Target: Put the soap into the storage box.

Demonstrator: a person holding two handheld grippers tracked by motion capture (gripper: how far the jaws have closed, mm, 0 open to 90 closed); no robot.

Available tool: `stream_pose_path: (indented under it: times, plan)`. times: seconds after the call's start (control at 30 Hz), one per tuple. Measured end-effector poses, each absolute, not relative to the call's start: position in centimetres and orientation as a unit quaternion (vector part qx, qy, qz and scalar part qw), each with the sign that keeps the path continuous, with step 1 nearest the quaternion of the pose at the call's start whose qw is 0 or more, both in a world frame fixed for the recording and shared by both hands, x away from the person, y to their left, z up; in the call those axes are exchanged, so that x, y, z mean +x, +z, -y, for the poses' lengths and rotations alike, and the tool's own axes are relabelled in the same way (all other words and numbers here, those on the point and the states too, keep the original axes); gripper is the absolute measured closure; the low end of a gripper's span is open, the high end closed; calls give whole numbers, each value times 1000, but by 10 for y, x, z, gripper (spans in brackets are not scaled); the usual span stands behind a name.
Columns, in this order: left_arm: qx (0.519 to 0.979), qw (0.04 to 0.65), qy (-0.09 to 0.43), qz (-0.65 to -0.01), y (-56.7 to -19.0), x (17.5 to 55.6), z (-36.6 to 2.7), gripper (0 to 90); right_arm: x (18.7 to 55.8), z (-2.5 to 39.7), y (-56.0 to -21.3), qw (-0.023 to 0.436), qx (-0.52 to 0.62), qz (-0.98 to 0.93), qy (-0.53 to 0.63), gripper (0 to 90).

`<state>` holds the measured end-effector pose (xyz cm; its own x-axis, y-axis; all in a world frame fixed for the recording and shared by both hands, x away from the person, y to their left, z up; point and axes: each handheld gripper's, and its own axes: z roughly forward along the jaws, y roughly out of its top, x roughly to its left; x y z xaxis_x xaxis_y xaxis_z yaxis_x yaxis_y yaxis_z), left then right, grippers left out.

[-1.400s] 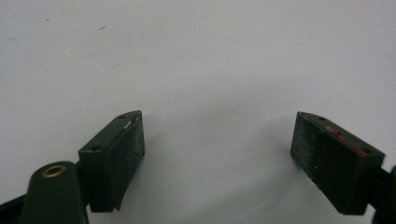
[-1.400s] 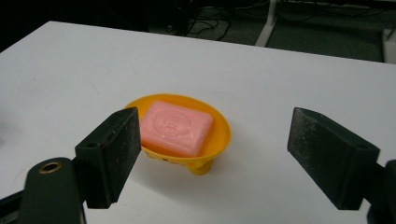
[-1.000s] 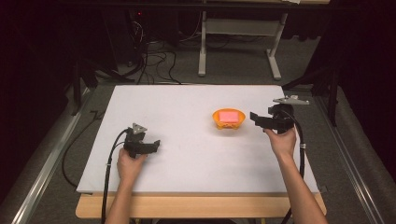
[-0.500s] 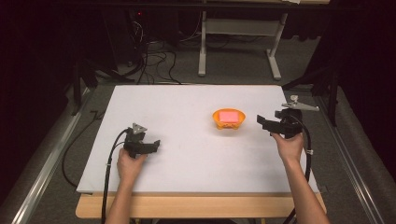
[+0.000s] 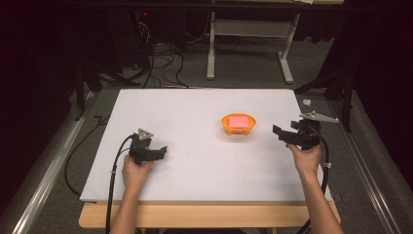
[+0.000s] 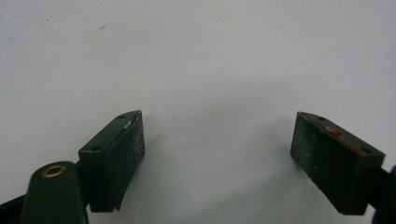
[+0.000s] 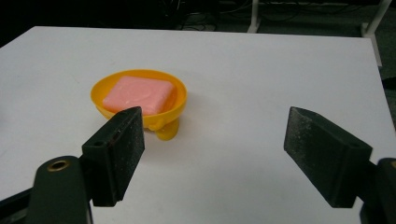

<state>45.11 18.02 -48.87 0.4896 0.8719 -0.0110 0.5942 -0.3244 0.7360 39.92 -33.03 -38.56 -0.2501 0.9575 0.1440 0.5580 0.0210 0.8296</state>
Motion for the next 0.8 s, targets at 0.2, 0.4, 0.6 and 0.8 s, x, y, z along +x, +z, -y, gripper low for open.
stream_pose_path:
  times: [0.2, 0.4, 0.6, 0.8]
  plan:
    - [789, 349, 199, -464, -489, 451, -180, 181, 394, 335, -392, 240, 567, -671, 414, 215]
    - [789, 349, 199, -464, -489, 451, -180, 181, 390, 338, -397, 235, 573, -666, 415, 222]
    - [789, 349, 199, -464, -489, 451, -180, 181, 387, 339, -403, 231, 575, -665, 416, 222]
    - [789, 349, 199, -464, -489, 451, -180, 181, 385, 341, -409, 229, 578, -664, 417, 223]
